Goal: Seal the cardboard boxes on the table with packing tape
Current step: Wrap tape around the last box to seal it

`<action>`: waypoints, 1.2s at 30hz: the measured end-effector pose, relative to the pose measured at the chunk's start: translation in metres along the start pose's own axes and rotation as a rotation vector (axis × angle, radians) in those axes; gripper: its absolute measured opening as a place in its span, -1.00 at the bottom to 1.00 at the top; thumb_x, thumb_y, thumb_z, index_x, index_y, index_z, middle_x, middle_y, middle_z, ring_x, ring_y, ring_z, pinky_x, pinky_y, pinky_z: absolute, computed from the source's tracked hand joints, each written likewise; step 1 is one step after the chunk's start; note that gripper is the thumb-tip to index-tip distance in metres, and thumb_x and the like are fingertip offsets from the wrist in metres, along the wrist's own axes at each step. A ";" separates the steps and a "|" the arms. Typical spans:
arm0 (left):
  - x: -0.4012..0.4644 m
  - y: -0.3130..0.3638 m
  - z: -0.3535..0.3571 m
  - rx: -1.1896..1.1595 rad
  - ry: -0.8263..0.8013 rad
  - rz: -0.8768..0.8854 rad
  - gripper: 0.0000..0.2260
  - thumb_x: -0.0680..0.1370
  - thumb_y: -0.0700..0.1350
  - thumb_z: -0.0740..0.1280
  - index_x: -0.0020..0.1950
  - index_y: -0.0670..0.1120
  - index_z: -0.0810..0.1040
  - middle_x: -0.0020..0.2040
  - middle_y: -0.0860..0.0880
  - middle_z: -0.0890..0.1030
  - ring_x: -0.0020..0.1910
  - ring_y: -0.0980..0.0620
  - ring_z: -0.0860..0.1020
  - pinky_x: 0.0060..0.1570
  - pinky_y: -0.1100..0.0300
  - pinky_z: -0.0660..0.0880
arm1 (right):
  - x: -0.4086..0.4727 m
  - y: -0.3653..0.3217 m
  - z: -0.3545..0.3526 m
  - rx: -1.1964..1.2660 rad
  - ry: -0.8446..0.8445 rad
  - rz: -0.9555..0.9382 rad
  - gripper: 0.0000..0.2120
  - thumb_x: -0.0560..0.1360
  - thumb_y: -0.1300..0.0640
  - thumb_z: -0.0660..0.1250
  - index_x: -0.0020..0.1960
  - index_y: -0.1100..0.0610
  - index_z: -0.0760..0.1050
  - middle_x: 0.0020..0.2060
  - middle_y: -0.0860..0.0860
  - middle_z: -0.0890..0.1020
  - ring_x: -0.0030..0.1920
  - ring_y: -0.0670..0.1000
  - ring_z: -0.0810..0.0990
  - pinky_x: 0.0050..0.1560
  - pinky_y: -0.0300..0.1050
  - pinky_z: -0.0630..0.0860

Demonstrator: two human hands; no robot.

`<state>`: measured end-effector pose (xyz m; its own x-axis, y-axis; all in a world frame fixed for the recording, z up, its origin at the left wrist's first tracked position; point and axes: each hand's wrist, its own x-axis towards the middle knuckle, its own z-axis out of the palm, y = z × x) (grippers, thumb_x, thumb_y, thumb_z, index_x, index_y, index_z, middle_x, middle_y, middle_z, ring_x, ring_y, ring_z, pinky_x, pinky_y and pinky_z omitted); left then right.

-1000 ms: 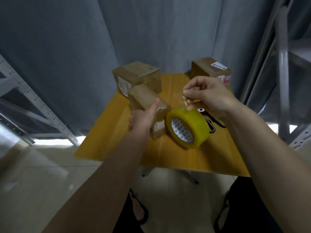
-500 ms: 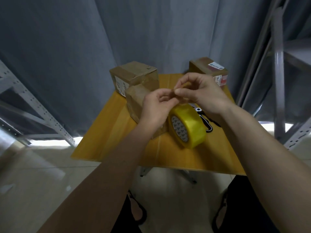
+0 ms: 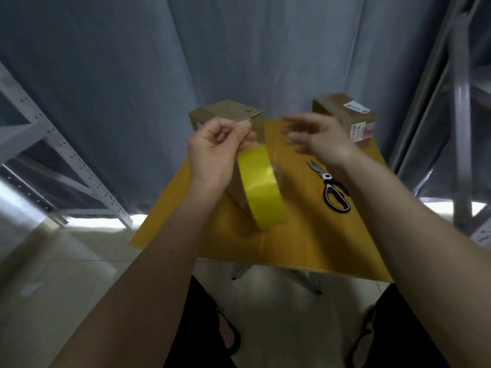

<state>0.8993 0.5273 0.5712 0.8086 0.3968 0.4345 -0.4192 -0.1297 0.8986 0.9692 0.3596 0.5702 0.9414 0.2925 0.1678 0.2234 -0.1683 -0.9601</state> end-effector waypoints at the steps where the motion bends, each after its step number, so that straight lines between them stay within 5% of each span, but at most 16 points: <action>1: 0.003 0.001 -0.007 0.048 0.010 0.014 -0.89 0.52 -0.29 0.39 -0.19 -0.14 0.58 -0.29 -0.03 0.68 -0.33 0.04 0.64 -0.27 0.21 0.57 | 0.002 0.007 0.014 -0.076 -0.021 0.004 -0.68 0.55 0.37 0.28 0.26 0.17 0.54 0.15 0.13 0.63 0.02 -0.05 0.56 -0.05 -0.26 0.48; 5: 0.010 0.000 -0.032 0.162 0.055 0.012 -0.86 0.51 -0.24 0.42 -0.23 -0.09 0.57 -0.24 -0.07 0.68 -0.38 0.04 0.64 -0.36 0.21 0.54 | 0.014 0.022 0.062 -0.258 -0.049 0.025 -0.80 0.54 0.19 0.35 0.15 0.14 0.62 0.11 0.07 0.65 0.08 0.00 0.59 0.15 -0.09 0.53; 10: 0.012 -0.007 -0.039 0.228 0.037 0.024 -0.89 0.50 -0.23 0.43 -0.18 -0.25 0.59 -0.31 -0.06 0.64 -0.44 0.16 0.60 -0.40 0.27 0.52 | 0.032 0.024 0.085 -0.883 -0.205 0.050 -0.29 0.37 -0.17 0.45 0.43 0.03 0.32 0.29 0.08 0.44 0.28 0.17 0.44 0.28 0.10 0.42; 14: 0.017 -0.014 -0.036 0.257 0.040 0.052 -0.88 0.53 -0.20 0.40 -0.19 -0.21 0.59 -0.30 0.01 0.63 -0.39 0.21 0.53 -0.36 0.32 0.45 | 0.042 0.020 0.063 -1.012 -0.350 0.013 -0.21 0.31 0.03 0.56 0.44 -0.01 0.28 0.33 0.04 0.42 0.28 0.14 0.43 0.20 0.04 0.44; 17: 0.022 -0.022 -0.028 0.242 0.042 0.042 -0.86 0.55 -0.16 0.38 -0.22 -0.10 0.57 -0.20 -0.12 0.66 -0.29 0.01 0.52 -0.24 0.05 0.48 | 0.045 0.019 0.044 -1.186 -0.405 -0.099 -0.15 0.38 0.18 0.49 0.51 -0.15 0.14 0.44 -0.01 0.32 0.39 0.15 0.29 0.30 0.17 0.26; 21: 0.026 -0.032 -0.012 0.215 0.059 0.031 -0.81 0.57 -0.17 0.35 -0.24 -0.10 0.51 -0.20 -0.13 0.63 -0.28 0.06 0.49 -0.19 0.10 0.44 | 0.042 0.023 0.026 -1.248 -0.441 -0.149 -0.21 0.45 0.24 0.39 0.53 -0.17 0.11 0.50 -0.03 0.21 0.46 0.15 0.16 0.43 0.30 0.06; 24: 0.029 -0.039 -0.003 0.208 0.151 -0.007 -0.74 0.58 -0.17 0.34 -0.30 -0.02 0.44 -0.26 0.01 0.59 -0.29 0.15 0.49 -0.18 0.29 0.41 | 0.031 0.023 0.012 -0.903 -0.290 -0.177 -0.29 0.46 0.19 0.44 0.52 -0.02 0.21 0.49 0.06 0.23 0.47 0.11 0.21 0.48 0.07 0.15; 26: 0.035 -0.043 -0.002 0.192 0.259 -0.040 -0.71 0.58 -0.16 0.34 -0.34 0.00 0.41 -0.31 0.09 0.56 -0.35 0.28 0.46 -0.25 0.41 0.38 | 0.014 0.019 0.005 -0.086 -0.156 -0.103 -0.44 0.47 0.23 0.42 0.43 0.16 0.36 0.34 0.15 0.44 0.27 0.03 0.49 0.30 -0.03 0.44; 28: 0.043 -0.047 -0.002 0.198 0.378 -0.095 -0.66 0.57 -0.16 0.34 -0.38 0.00 0.37 -0.39 0.11 0.47 -0.42 0.31 0.45 -0.31 0.40 0.41 | -0.003 0.018 -0.002 0.502 -0.274 -0.027 -0.36 0.39 0.08 0.49 0.39 0.20 0.38 0.30 0.18 0.50 0.18 0.02 0.58 0.12 -0.09 0.55; 29: 0.046 -0.049 -0.001 0.194 0.423 -0.145 -0.66 0.58 -0.17 0.32 -0.38 -0.01 0.35 -0.40 0.06 0.45 -0.40 0.24 0.48 -0.28 0.28 0.50 | -0.008 0.018 -0.003 0.578 -0.375 -0.032 -0.26 0.29 0.02 0.55 0.39 0.15 0.36 0.33 0.15 0.48 0.24 0.04 0.55 0.13 -0.09 0.55; 32: 0.055 -0.053 0.005 0.147 0.486 -0.298 -0.70 0.58 -0.20 0.25 -0.34 -0.04 0.34 -0.25 -0.20 0.54 -0.18 -0.22 0.60 -0.14 -0.19 0.57 | -0.011 0.016 0.007 0.389 -0.466 -0.072 -0.14 0.17 0.28 0.59 0.39 0.05 0.32 0.23 -0.06 0.57 0.24 -0.06 0.56 0.11 -0.23 0.53; 34: 0.055 -0.051 0.010 0.126 0.523 -0.358 -0.72 0.59 -0.22 0.22 -0.33 -0.05 0.35 -0.20 -0.21 0.54 -0.21 -0.22 0.61 -0.23 -0.15 0.59 | -0.008 0.016 0.021 0.273 -0.272 -0.066 -0.20 0.19 0.27 0.57 0.37 0.12 0.35 0.09 -0.13 0.64 0.13 -0.15 0.61 0.07 -0.30 0.54; 36: 0.051 -0.047 0.018 0.019 0.522 -0.397 -0.74 0.58 -0.29 0.16 -0.28 -0.07 0.38 -0.15 -0.17 0.53 -0.33 -0.05 0.59 -0.42 0.08 0.58 | -0.004 0.014 0.040 0.376 0.005 -0.039 -0.35 0.29 0.28 0.54 0.33 0.19 0.41 0.08 0.00 0.66 0.10 -0.03 0.64 0.08 -0.14 0.60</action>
<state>0.9677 0.5372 0.5519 0.5917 0.8061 -0.0135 -0.1187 0.1037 0.9875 0.9583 0.3938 0.5466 0.9355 0.2871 0.2059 0.1515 0.2003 -0.9679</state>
